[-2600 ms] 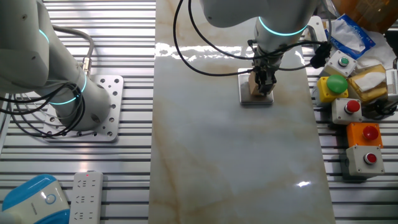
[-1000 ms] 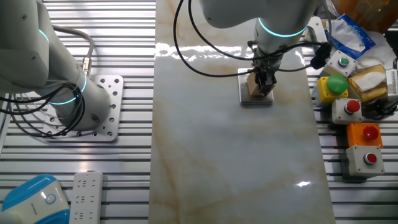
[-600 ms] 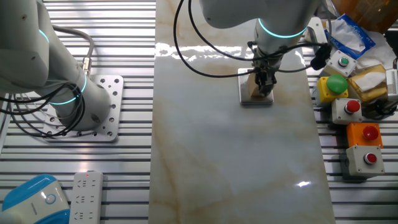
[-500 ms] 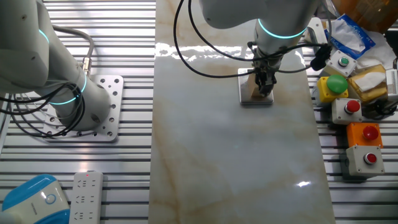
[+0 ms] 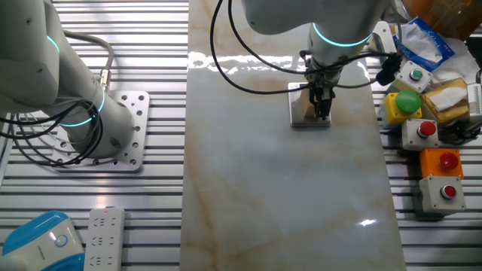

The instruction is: Place the block on the scale

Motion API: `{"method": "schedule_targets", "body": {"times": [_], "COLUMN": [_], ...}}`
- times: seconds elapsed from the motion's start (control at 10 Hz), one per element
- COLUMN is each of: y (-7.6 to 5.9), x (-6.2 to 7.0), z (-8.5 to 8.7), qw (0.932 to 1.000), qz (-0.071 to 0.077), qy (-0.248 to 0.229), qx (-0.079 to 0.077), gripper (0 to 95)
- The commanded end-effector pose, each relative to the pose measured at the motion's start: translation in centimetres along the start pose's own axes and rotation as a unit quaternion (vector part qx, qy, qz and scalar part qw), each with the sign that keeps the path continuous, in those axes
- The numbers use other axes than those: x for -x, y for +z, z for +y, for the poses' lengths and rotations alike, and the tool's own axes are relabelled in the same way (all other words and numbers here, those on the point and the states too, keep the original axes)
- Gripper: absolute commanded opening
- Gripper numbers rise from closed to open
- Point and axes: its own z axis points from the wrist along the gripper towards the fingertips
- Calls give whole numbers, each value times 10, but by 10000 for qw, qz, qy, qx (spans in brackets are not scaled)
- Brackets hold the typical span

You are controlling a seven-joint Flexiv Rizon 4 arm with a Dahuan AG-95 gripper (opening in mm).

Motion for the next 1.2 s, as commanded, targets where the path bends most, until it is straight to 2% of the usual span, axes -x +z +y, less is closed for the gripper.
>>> {"method": "schedule_targets", "body": {"times": [0.1, 0.5, 0.6, 0.9, 1.2], "y": [-3, -12, -15, -23, -39], "x": [-1, -3, -4, -8, -20], "z": [1, -1, -3, -13, -34], "qw": [10000, 9999, 9999, 9995, 9988], "qz": [59, 114, 143, 277, 388], "qy": [13, -17, -21, -116, -284], "qx": [22, 38, 31, -40, -26], "gripper": [950, 950, 760, 760, 760]}}
